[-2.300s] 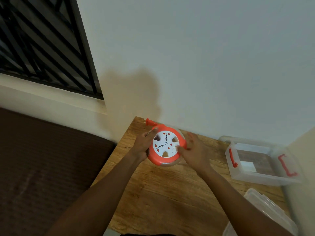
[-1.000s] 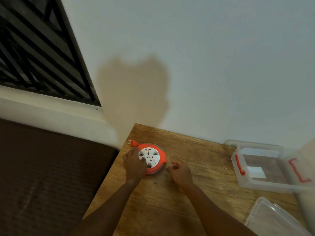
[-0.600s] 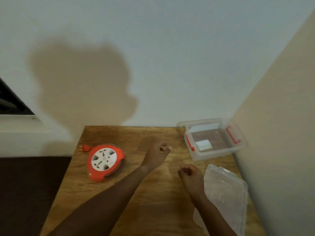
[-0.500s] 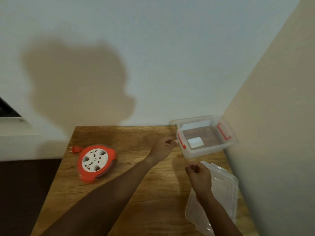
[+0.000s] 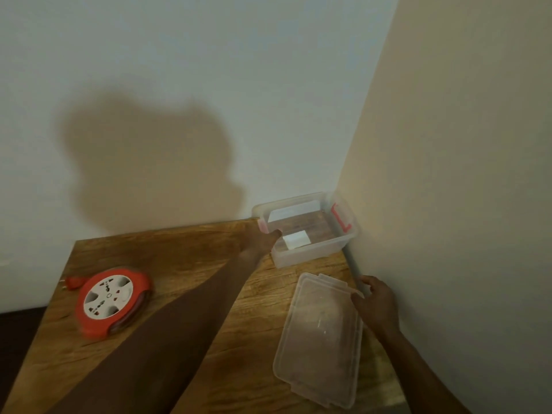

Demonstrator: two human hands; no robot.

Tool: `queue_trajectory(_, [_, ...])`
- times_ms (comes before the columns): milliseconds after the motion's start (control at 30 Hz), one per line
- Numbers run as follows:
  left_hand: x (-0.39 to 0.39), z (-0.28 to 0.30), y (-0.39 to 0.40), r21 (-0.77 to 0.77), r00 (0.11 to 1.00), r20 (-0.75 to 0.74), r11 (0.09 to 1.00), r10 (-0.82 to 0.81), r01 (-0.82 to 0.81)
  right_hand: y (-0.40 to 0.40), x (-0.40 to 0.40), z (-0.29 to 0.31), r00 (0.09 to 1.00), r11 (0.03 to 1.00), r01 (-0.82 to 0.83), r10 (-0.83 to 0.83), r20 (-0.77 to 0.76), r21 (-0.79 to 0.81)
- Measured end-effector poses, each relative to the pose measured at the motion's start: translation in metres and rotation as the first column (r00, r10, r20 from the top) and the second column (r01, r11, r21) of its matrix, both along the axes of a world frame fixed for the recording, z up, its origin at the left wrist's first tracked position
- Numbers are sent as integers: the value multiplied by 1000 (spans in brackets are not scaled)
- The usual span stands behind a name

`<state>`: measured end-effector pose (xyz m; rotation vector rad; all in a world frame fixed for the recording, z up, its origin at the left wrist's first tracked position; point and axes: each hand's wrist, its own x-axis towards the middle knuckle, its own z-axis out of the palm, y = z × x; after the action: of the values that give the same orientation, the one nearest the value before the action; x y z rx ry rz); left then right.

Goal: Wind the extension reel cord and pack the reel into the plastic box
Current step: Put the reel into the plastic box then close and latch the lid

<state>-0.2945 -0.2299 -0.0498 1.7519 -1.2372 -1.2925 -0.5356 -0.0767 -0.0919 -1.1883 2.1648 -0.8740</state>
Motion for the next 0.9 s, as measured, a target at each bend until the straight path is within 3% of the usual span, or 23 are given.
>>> queue_trajectory(200, [-7, -5, 1, 97, 997, -56, 994, 53, -48, -21, -8, -1, 912, 917, -374, 391, -121, 140])
queue_trajectory(300, [-6, -8, 3, 166, 989, -119, 984, 88, -67, -28, -10, -8, 855, 861, -449, 492, -166, 240])
queue_trajectory(500, [2, -13, 7, 153, 981, -160, 985, 105, -81, -27, -13, -24, 835, 865, -401, 480, -268, 301])
queue_trajectory(733, [19, -12, 12, 163, 976, -170, 981, 133, -105, -19, -16, -33, 881, 870, -365, 438, -178, 333])
queue_trajectory(900, [45, -8, 14, 155, 966, -178, 975, 188, -161, 0, -7, -36, 908, 895, -383, 410, -84, 228])
